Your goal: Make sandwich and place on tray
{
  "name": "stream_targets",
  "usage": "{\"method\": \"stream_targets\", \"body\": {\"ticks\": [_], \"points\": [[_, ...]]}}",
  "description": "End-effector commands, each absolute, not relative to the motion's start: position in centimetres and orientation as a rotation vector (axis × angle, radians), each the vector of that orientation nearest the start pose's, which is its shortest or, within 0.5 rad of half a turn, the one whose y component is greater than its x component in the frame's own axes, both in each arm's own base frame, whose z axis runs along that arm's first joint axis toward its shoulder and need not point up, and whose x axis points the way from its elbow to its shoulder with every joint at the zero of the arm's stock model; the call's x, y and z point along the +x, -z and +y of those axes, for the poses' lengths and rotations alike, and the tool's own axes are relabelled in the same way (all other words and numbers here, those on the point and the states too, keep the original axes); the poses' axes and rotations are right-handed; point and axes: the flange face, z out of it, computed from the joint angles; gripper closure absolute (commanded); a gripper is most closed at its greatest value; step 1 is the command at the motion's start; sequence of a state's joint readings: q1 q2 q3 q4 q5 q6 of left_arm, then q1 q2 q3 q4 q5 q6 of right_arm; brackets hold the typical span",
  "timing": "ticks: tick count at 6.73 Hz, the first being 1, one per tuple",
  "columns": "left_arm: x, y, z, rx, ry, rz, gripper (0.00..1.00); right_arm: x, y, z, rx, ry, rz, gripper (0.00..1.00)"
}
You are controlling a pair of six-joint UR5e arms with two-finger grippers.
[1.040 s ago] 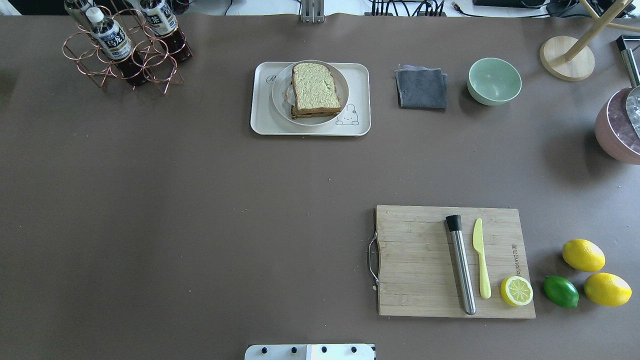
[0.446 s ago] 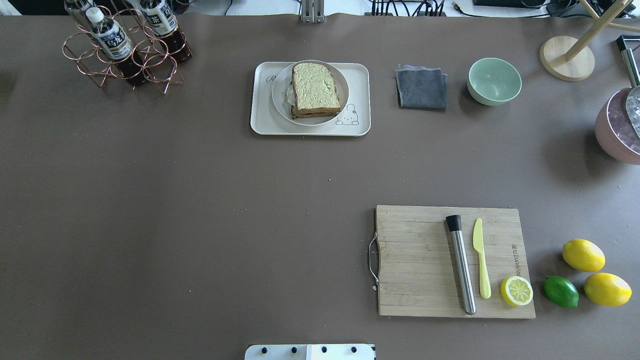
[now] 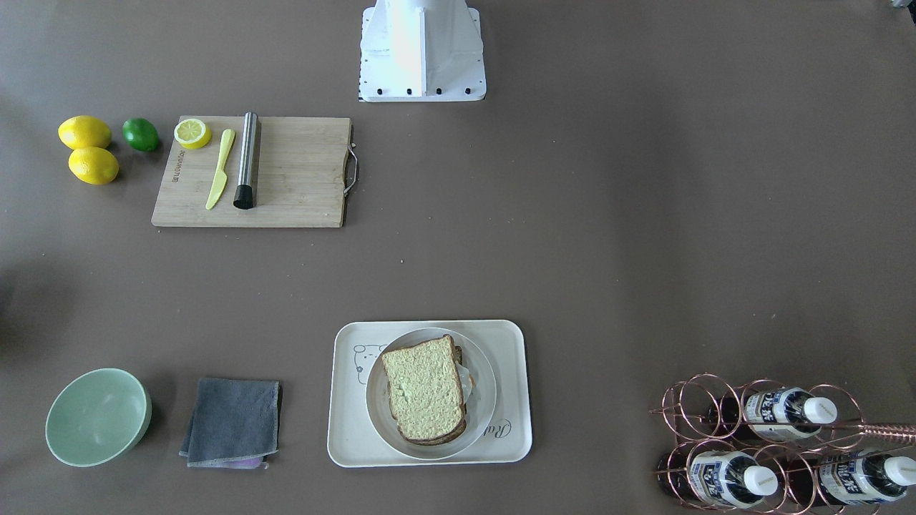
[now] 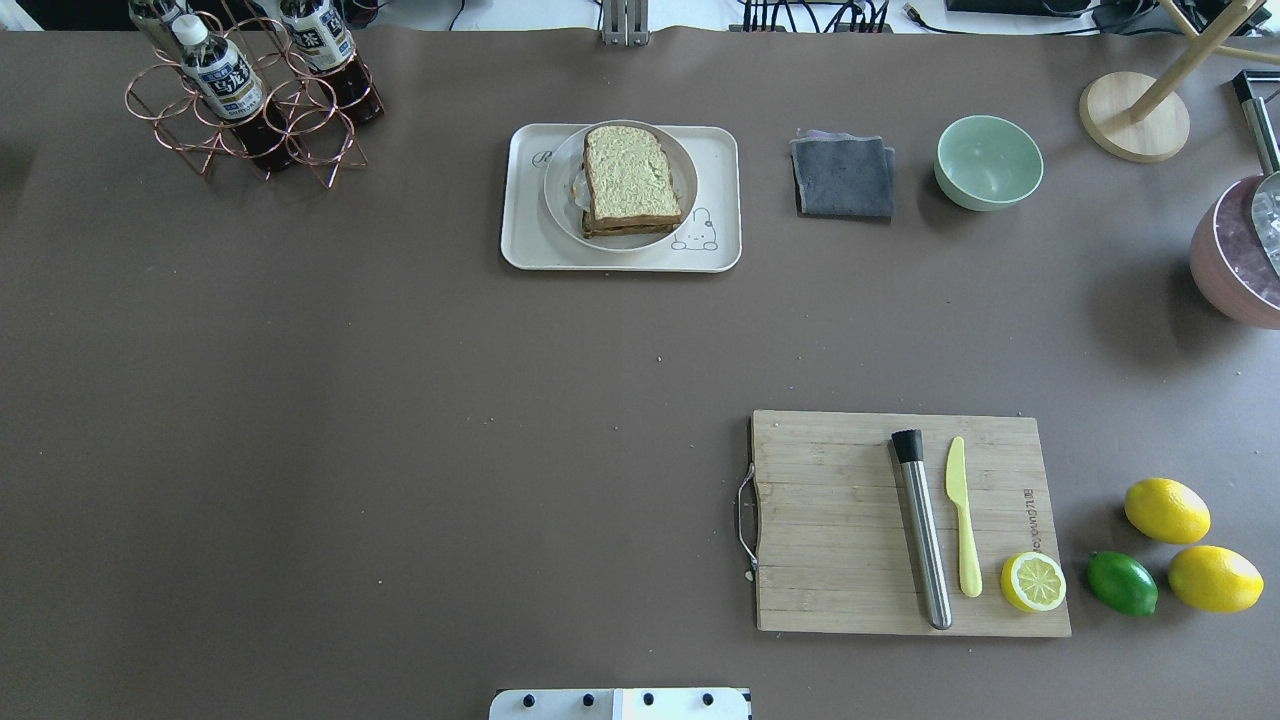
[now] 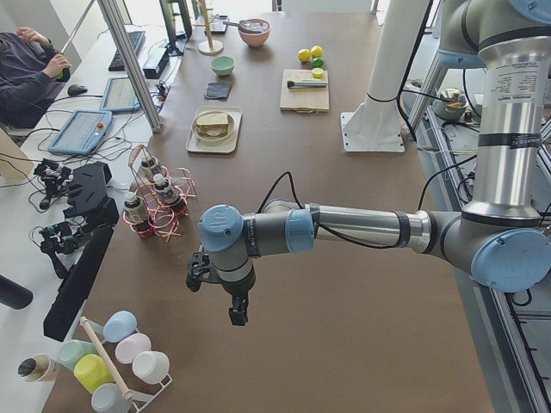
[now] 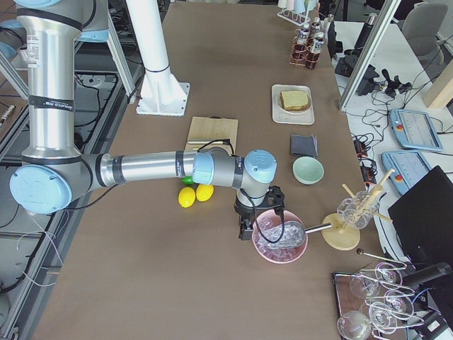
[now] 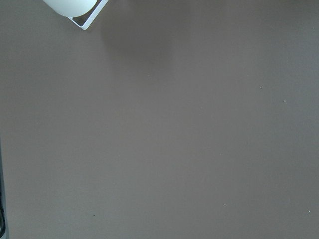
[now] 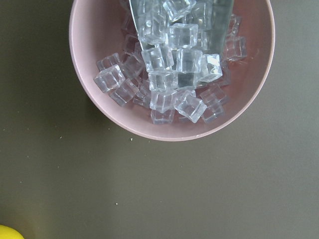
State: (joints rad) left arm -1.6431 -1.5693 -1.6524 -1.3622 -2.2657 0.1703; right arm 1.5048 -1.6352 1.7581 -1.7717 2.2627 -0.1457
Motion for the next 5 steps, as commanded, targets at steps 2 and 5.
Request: {"method": "stream_targets", "body": {"ticks": [2,5], "points": [[-10.31,-64.41,-47.46,-0.038,-0.05,0.705,0.02,3.96,-62.22,-45.96,-0.046,0.177,-0.695,0.0],[-9.67,-64.1,-47.65,-0.034,-0.049,0.763,0.02,3.95,-62.08,-46.1,-0.043,0.178,-0.695,0.0]]}}
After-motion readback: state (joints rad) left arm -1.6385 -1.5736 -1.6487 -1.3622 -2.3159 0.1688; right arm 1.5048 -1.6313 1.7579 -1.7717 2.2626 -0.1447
